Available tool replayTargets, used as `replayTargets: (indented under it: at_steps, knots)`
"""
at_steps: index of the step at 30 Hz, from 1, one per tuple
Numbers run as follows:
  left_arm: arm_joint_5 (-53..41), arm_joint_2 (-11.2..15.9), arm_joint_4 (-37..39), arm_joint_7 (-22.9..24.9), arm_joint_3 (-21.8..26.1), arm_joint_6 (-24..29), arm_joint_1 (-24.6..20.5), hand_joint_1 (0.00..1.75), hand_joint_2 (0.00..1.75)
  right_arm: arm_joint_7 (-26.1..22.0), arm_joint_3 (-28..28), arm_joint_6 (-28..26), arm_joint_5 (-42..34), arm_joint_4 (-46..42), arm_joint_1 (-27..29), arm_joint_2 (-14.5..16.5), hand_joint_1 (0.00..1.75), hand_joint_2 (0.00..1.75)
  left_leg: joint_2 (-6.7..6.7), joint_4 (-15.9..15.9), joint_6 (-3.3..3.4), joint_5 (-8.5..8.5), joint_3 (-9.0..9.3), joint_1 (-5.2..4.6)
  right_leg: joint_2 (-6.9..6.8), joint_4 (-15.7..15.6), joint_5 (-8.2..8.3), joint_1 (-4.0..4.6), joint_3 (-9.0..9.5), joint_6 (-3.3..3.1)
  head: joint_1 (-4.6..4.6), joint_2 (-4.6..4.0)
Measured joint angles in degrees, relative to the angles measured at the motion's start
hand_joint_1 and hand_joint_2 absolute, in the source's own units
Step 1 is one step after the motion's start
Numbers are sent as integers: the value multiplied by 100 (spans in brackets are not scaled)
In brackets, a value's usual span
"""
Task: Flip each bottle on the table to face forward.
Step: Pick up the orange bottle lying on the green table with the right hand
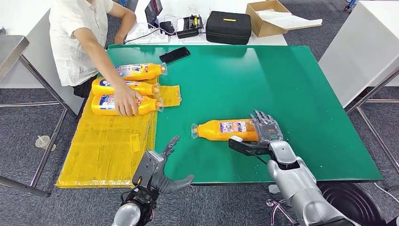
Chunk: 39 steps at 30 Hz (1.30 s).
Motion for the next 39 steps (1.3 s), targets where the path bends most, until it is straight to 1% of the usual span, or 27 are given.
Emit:
replayTargets:
  at_steps: [3,5,7,9,11,16,19,21,27,32,35,39]
  knots:
    - [10,0,-2,89,-13,5,-2,0,175,-90,7,182,-172,70,-35,-28,175,175,1,0,0,0,5,0,1,0,0,0,1,0,0,0]
    - [15,0,-5,120,-34,7,-4,0,175,-316,2,361,-552,85,-53,-74,175,175,0,2,0,0,15,0,0,-2,-1,-1,0,0,0,0]
    - [27,2,-7,112,-70,-7,-13,0,175,-745,-47,726,-1347,70,-9,-209,175,175,-3,3,8,-9,30,-1,-2,-7,-8,0,-3,5,0,0]
    - [74,7,-5,69,-103,-27,-24,0,175,-1201,-121,1196,-2351,-21,129,-440,175,175,-7,4,19,-20,44,-1,-5,-12,-17,0,7,15,0,0]
    - [129,9,1,16,-122,-26,-34,0,175,-1464,-149,1454,-3056,-208,342,-705,175,175,-10,4,20,-25,53,-1,-6,-13,-20,0,39,21,-1,0]
    - [175,9,34,-154,-133,59,-56,0,175,-1589,-75,1530,-3959,-788,911,-1280,175,175,-10,5,19,-37,58,-2,-5,-15,-29,-2,61,28,1,0]
    - [178,9,81,-296,-132,71,-78,0,175,-1828,-72,1526,-4414,-1017,1216,-1515,175,175,-9,4,20,-40,58,-3,-4,-15,-31,-3,63,29,0,0]
    - [175,9,106,-361,-132,98,-97,0,175,-1967,-72,1499,-4612,-1163,1392,-1608,175,175,-7,4,20,-41,58,-3,-3,-15,-31,-3,62,29,0,0]
    - [164,3,127,-430,-132,167,-171,0,175,-2088,-74,1437,-4943,-1469,1690,-1656,175,175,1,3,19,-41,57,-2,3,-15,-30,-1,57,28,-1,0]
    - [226,-7,130,-451,-108,206,-189,0,175,-2218,-99,1396,-5217,-1672,1799,-1584,175,175,2,2,19,-41,52,-2,4,-14,-29,-2,55,28,-1,0]
    - [447,-10,139,-452,-93,68,-192,0,175,-2324,-102,1423,-5329,-1758,1794,-1471,175,175,2,2,18,-40,47,-2,3,-13,-30,-1,53,28,1,0]
    - [895,-11,162,-415,-98,-273,-201,0,175,-2552,-87,1540,-5559,-1809,1755,-1172,175,175,0,1,17,-38,36,-2,2,-12,-30,-2,44,28,-3,0]
